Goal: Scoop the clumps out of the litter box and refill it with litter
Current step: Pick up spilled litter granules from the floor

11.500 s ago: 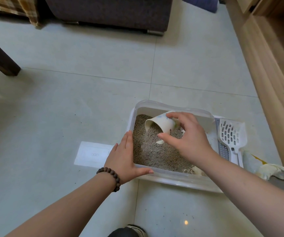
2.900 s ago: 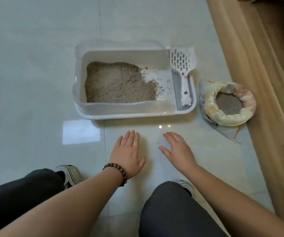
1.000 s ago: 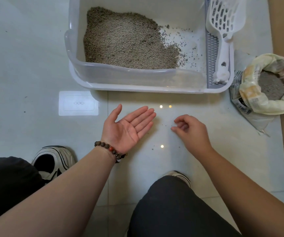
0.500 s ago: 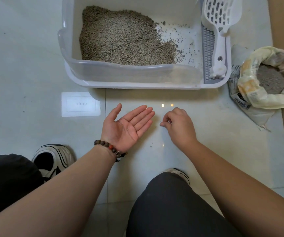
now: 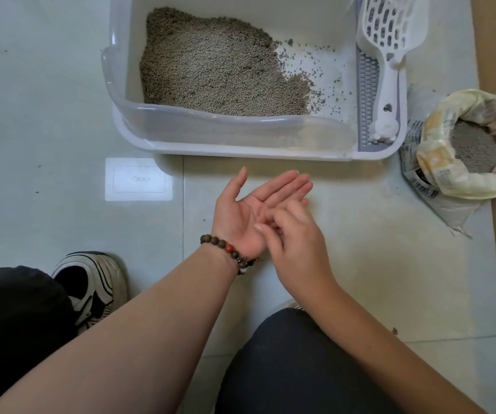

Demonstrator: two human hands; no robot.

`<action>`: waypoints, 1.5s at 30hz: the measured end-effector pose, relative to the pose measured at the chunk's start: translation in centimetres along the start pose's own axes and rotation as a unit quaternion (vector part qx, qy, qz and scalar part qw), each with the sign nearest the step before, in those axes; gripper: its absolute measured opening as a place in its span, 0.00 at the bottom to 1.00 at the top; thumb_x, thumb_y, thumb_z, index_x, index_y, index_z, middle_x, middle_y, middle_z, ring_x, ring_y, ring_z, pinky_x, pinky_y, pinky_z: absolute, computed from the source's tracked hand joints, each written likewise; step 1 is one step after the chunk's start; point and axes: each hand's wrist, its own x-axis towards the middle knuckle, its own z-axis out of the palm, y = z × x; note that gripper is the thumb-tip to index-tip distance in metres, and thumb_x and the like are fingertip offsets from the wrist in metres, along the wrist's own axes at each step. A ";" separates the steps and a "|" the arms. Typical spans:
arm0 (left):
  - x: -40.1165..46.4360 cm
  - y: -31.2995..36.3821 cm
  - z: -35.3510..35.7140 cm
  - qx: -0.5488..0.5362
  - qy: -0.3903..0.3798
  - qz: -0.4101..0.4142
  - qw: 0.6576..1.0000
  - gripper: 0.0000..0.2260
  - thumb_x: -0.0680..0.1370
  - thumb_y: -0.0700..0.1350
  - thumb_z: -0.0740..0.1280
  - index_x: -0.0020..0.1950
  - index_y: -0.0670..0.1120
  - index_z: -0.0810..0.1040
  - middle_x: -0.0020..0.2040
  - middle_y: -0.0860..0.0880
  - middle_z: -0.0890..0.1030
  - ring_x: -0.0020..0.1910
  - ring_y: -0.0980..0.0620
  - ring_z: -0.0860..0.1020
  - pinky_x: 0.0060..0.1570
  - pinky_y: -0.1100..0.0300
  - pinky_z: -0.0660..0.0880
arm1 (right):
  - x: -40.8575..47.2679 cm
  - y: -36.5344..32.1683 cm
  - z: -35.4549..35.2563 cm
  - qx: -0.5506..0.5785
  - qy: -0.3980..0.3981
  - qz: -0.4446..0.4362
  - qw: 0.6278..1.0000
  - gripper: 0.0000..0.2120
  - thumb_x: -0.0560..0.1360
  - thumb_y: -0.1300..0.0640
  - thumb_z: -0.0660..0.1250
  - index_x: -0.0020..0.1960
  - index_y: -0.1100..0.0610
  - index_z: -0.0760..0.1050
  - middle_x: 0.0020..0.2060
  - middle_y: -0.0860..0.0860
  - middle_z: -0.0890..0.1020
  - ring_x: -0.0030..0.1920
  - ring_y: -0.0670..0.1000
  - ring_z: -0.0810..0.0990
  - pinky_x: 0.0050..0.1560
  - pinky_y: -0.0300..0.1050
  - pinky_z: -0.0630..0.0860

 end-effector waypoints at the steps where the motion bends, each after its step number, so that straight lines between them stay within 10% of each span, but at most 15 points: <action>1: 0.0 0.0 0.0 0.002 -0.003 -0.002 1.000 0.30 0.78 0.58 0.55 0.59 0.32 0.78 0.62 0.34 0.77 0.62 0.39 0.77 0.66 0.47 0.69 | -0.1 0.0 -0.3 -0.001 0.006 -0.003 1.000 0.07 0.73 0.57 0.65 0.44 0.60 0.79 0.42 0.50 0.76 0.42 0.52 0.75 0.44 0.45 0.73; 7: -0.4 0.4 -0.6 0.017 0.020 -0.002 1.000 0.28 0.78 0.58 0.56 0.55 0.33 0.81 0.58 0.36 0.80 0.59 0.41 0.79 0.61 0.48 0.73 | -0.3 2.2 -3.3 0.019 0.099 0.053 0.993 0.04 0.75 0.61 0.66 0.46 0.56 0.80 0.40 0.49 0.76 0.39 0.37 0.73 0.42 0.26 0.67; 12: -1.3 1.4 -2.2 0.031 0.065 0.011 0.997 0.26 0.75 0.55 0.60 0.54 0.33 0.81 0.59 0.36 0.79 0.59 0.40 0.79 0.60 0.46 0.75 | -0.1 7.4 -3.2 -0.031 0.063 0.176 0.982 0.04 0.73 0.61 0.70 0.47 0.56 0.78 0.43 0.52 0.77 0.40 0.44 0.75 0.47 0.42 0.74; 29: -1.5 1.0 -2.5 -0.004 0.079 0.025 0.997 0.25 0.78 0.53 0.58 0.56 0.33 0.80 0.60 0.36 0.79 0.60 0.40 0.78 0.62 0.45 0.72 | 1.9 7.0 -1.0 -0.088 -0.013 0.126 0.988 0.04 0.74 0.60 0.69 0.42 0.60 0.76 0.40 0.49 0.73 0.42 0.50 0.73 0.46 0.50 0.73; 40: -0.7 1.0 -0.8 -0.010 0.012 0.024 1.000 0.27 0.78 0.55 0.55 0.61 0.32 0.76 0.64 0.35 0.76 0.64 0.40 0.76 0.71 0.48 0.63 | 0.2 -0.5 0.7 -0.015 0.003 -0.031 0.999 0.07 0.75 0.56 0.63 0.44 0.59 0.77 0.43 0.50 0.75 0.42 0.50 0.74 0.41 0.40 0.71; 45: -1.0 1.5 -0.9 -0.014 0.012 0.033 0.999 0.26 0.78 0.54 0.56 0.57 0.32 0.79 0.60 0.35 0.78 0.60 0.40 0.78 0.60 0.48 0.75 | 0.2 0.0 -0.9 0.006 0.029 -0.017 0.999 0.05 0.75 0.59 0.65 0.47 0.57 0.79 0.43 0.48 0.76 0.41 0.40 0.73 0.42 0.31 0.69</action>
